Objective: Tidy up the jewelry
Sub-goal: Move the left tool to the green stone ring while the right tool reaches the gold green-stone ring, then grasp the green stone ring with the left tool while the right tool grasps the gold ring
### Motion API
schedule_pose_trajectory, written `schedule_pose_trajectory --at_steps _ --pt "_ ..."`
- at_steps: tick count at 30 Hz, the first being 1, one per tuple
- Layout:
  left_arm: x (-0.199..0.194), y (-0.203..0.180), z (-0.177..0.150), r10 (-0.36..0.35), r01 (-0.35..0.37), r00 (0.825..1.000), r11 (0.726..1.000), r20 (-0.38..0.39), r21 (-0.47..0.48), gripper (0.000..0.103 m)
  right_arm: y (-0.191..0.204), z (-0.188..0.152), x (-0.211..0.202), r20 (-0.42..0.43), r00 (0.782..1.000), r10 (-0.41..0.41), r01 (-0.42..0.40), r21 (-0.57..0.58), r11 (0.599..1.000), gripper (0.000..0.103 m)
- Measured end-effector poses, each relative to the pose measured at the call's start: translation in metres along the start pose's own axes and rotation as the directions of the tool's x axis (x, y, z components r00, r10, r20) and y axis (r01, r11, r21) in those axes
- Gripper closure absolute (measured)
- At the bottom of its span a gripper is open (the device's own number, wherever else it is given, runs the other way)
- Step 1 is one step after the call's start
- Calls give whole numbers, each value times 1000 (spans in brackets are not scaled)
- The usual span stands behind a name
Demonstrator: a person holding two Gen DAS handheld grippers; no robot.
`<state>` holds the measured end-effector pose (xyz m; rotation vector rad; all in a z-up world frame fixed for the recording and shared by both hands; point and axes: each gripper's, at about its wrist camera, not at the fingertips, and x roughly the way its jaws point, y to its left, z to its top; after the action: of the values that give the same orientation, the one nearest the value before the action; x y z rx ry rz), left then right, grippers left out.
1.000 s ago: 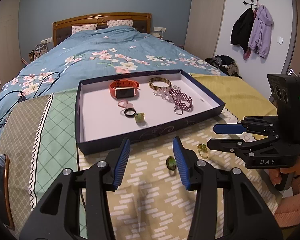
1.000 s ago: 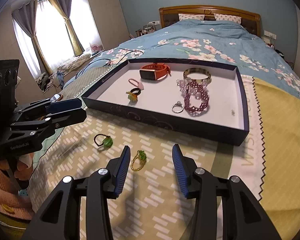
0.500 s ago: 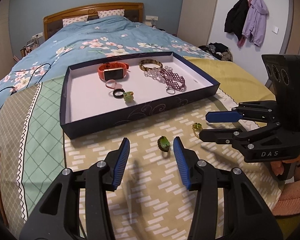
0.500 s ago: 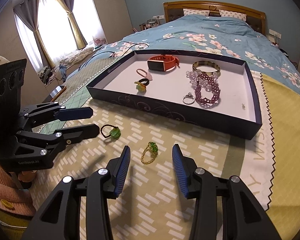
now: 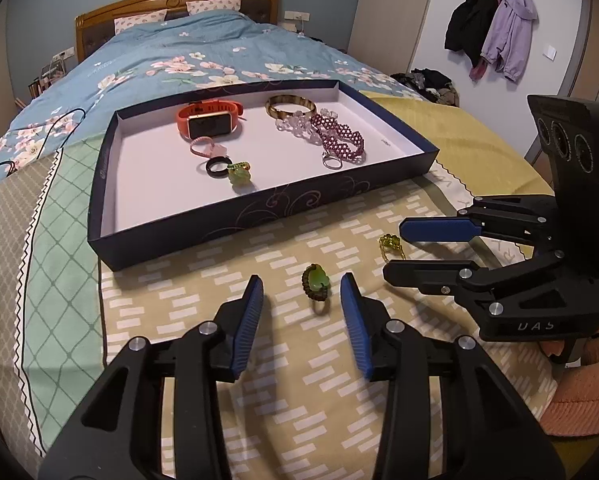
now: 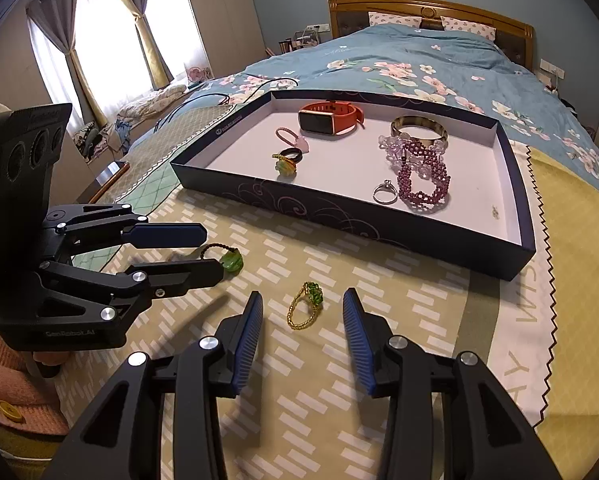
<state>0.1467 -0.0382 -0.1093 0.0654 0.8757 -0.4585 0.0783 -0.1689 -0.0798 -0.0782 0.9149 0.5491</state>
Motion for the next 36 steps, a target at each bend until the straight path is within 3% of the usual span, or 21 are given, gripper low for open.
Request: schedule_pose_trajectory --at_steps 16,20,26,36 --pt "13 -6 6 -13 13 1000 1000 -28 16 71 9 2 4 -12 998 -58 57 -46 997 71" --pt "14 -5 7 -8 8 1000 1000 -30 14 76 8 2 4 -12 998 -68 67 -46 997 79" --pt "15 -4 7 -4 5 1000 1000 -30 8 84 7 3 4 -12 998 -69 68 -44 997 83" --pt "15 -3 6 -17 16 999 1000 -29 -5 84 4 3 4 -10 999 -50 50 -27 998 98"
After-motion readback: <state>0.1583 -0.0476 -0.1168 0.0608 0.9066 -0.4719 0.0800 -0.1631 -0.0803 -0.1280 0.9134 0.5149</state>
